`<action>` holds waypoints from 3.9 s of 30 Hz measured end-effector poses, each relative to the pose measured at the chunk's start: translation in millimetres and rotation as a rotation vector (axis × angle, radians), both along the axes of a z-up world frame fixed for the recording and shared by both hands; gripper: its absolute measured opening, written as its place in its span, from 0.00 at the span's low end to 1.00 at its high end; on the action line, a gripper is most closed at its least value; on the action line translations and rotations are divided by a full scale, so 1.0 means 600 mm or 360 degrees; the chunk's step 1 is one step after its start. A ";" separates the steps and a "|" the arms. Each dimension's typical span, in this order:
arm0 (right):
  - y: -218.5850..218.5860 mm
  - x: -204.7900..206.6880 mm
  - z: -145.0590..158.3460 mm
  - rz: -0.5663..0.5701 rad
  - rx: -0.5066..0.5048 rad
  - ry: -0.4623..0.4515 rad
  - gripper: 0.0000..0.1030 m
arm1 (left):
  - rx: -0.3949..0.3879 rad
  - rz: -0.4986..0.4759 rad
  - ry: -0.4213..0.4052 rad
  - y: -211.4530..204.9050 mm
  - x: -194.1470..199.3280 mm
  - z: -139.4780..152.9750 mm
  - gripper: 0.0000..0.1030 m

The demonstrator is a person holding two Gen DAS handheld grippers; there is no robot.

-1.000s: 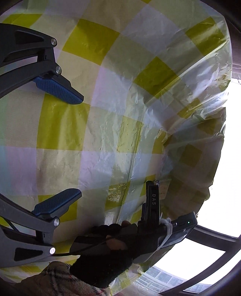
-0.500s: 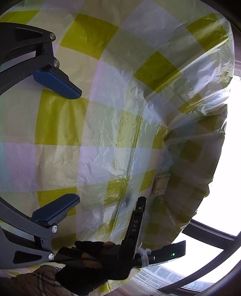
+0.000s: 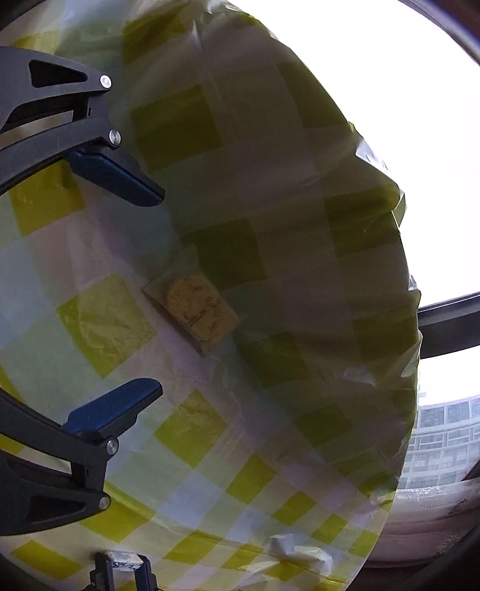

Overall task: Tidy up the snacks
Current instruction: 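Grasp a small blue-and-white wrapped snack with the right tool while the left tool grasps a clear cookie bag, then carry both held snacks over the white box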

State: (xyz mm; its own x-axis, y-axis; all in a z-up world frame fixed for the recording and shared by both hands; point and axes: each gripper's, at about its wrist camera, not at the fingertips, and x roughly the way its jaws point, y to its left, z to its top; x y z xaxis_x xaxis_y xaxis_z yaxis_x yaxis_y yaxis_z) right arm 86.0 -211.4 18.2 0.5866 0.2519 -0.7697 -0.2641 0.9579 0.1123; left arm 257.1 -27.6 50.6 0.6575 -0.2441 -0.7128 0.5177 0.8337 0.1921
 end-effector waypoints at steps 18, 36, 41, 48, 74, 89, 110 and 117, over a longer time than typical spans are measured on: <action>-0.019 -0.002 -0.003 -0.0031 0.0301 0.0059 0.37 | -0.0280 -0.0028 0.0437 0.005 -0.102 -0.048 0.39; -0.006 -0.003 0.001 -0.0042 0.0199 0.0043 0.37 | -0.0300 0.0266 0.0297 -0.020 -0.197 -0.056 0.35; 0.009 -0.005 0.004 -0.0044 0.0071 0.0019 0.37 | -0.0467 0.0558 0.0350 0.027 -0.289 -0.055 0.35; 0.063 -0.093 0.033 0.0000 -0.0006 -0.0016 0.36 | -0.0421 0.0673 0.0331 0.051 -0.422 -0.050 0.35; 0.085 -0.332 0.087 -0.0001 -0.0011 -0.0059 0.36 | -0.0418 0.0466 0.0285 0.011 -0.628 -0.018 0.36; 0.018 -0.448 0.122 -0.0079 -0.0045 -0.0155 0.36 | -0.0386 0.0255 0.0261 -0.072 -0.705 0.003 0.36; -0.242 -0.690 0.180 -0.0571 -0.0163 -0.0243 0.36 | -0.0251 -0.0504 0.0344 -0.392 -0.835 0.040 0.36; -0.325 -0.766 0.177 -0.0808 -0.0173 -0.0251 0.36 | -0.0189 -0.0700 0.0371 -0.504 -0.885 0.050 0.36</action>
